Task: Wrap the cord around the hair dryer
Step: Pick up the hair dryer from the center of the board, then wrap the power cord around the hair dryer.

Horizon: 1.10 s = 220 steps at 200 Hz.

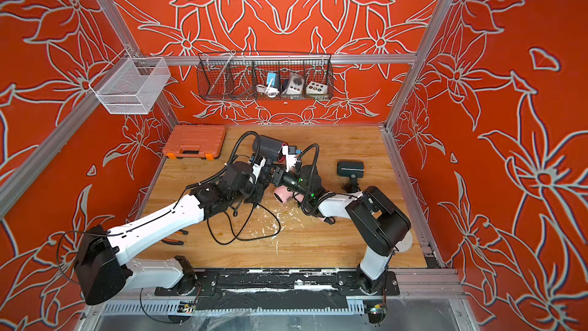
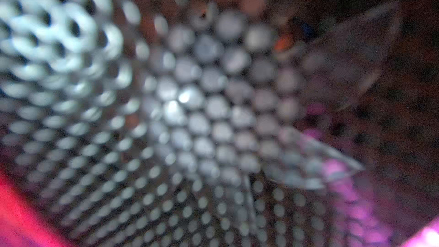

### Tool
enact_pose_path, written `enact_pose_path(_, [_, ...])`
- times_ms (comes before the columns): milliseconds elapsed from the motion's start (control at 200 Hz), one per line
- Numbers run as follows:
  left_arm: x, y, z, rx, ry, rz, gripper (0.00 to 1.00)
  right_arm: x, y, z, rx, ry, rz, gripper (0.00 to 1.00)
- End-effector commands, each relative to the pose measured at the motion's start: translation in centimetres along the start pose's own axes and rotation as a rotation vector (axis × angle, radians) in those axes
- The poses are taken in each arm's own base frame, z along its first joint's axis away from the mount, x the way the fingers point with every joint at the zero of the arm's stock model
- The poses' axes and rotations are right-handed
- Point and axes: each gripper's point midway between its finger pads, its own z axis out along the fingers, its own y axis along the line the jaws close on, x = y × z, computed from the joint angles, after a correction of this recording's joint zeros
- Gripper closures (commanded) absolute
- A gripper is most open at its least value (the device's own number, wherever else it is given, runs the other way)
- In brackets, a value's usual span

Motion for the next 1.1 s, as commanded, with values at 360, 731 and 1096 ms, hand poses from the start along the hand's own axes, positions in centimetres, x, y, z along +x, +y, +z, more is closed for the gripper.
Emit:
enact_pose_path(360, [-3.6, 0.7, -5.6, 0.073, -0.099, 0.017, 0.11, -2.3, 1.1, 1.6, -0.064, 0.158, -0.072, 1.00])
enact_pose_path(731, [-8.4, 4.9, -11.7, 0.267, -0.159, 0.021, 0.03, 0.1, 2.4, -1.0, -0.141, 0.563, -0.275, 1.00])
enact_pose_path(1096, [-11.7, 3.3, -12.7, 0.595, -0.039, 0.111, 0.04, 0.9, 7.1, -4.7, -0.339, 0.733, -0.440, 1.00])
